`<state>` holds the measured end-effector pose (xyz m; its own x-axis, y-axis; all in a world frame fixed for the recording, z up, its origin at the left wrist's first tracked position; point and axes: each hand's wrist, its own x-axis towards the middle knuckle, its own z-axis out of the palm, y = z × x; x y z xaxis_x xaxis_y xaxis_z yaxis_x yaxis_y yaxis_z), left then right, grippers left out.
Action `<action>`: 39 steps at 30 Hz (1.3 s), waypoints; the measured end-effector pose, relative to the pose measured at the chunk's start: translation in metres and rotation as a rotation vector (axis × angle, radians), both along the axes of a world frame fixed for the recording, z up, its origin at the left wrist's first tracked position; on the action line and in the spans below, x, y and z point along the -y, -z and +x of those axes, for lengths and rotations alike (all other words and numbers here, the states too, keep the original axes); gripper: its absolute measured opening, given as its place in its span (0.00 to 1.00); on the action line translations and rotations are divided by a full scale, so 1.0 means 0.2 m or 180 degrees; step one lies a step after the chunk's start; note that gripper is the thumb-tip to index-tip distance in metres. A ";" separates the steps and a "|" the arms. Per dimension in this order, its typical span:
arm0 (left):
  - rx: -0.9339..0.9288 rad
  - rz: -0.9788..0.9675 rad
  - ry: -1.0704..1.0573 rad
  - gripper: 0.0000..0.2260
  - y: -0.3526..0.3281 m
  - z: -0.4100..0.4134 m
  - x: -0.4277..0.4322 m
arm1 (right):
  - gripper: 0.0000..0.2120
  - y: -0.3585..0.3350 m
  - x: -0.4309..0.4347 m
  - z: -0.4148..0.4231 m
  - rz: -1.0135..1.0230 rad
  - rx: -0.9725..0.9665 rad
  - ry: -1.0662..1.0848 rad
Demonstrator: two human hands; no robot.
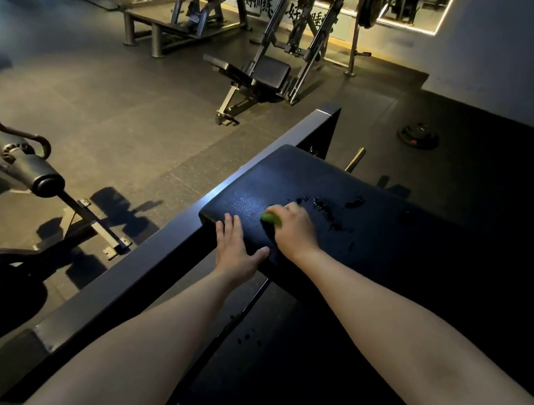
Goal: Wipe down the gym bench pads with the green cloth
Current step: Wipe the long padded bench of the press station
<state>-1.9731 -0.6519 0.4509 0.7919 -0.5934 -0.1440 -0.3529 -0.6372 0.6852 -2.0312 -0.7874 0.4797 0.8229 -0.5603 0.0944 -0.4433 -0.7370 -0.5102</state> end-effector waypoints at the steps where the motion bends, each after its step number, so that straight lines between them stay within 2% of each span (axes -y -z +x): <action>1: 0.0009 -0.0003 0.0014 0.44 0.00 0.00 0.00 | 0.13 -0.01 -0.04 -0.02 0.0000 0.0005 -0.0263; 4: 0.0109 0.0036 -0.0001 0.40 -0.01 -0.01 0.00 | 0.12 -0.01 -0.08 -0.04 -0.0107 0.0012 -0.0761; 7: 0.0442 0.0194 0.0098 0.35 -0.06 0.02 0.04 | 0.12 0.03 -0.05 -0.04 -0.0419 0.0066 -0.0591; 10: 0.0783 0.0328 0.0246 0.29 -0.12 0.08 0.16 | 0.14 0.05 0.04 0.01 -0.0531 -0.0149 -0.0380; 18: 0.0329 0.1011 0.0094 0.39 -0.13 0.11 0.42 | 0.13 0.04 0.45 0.13 -0.0608 -0.0115 -0.0346; 22: 0.0299 0.1089 0.0015 0.39 -0.12 0.11 0.45 | 0.14 0.04 0.69 0.16 -0.0451 -0.0142 0.0233; 25: 0.0387 0.1074 -0.0035 0.37 -0.12 0.10 0.44 | 0.16 0.05 0.64 0.17 -0.0253 0.0028 0.0686; 29: 0.0422 0.1099 -0.0057 0.36 -0.12 0.08 0.44 | 0.14 0.06 0.41 0.19 -0.0268 0.0076 -0.0069; 34: 0.0485 0.1108 -0.0074 0.35 -0.13 0.07 0.43 | 0.15 0.05 0.46 0.12 -0.0472 0.0025 -0.0785; 36: 0.0518 0.1169 -0.0090 0.35 -0.13 0.07 0.44 | 0.13 0.05 0.54 0.11 -0.0598 0.0046 -0.0854; 39: 0.0574 0.1152 -0.0122 0.35 -0.15 0.08 0.46 | 0.14 0.06 0.69 0.13 -0.0490 0.0126 -0.0506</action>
<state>-1.9572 -0.7446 0.4801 0.8441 -0.4995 -0.1949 -0.4183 -0.8409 0.3434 -2.0053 -0.9262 0.4677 0.8937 -0.4002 0.2026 -0.2971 -0.8666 -0.4010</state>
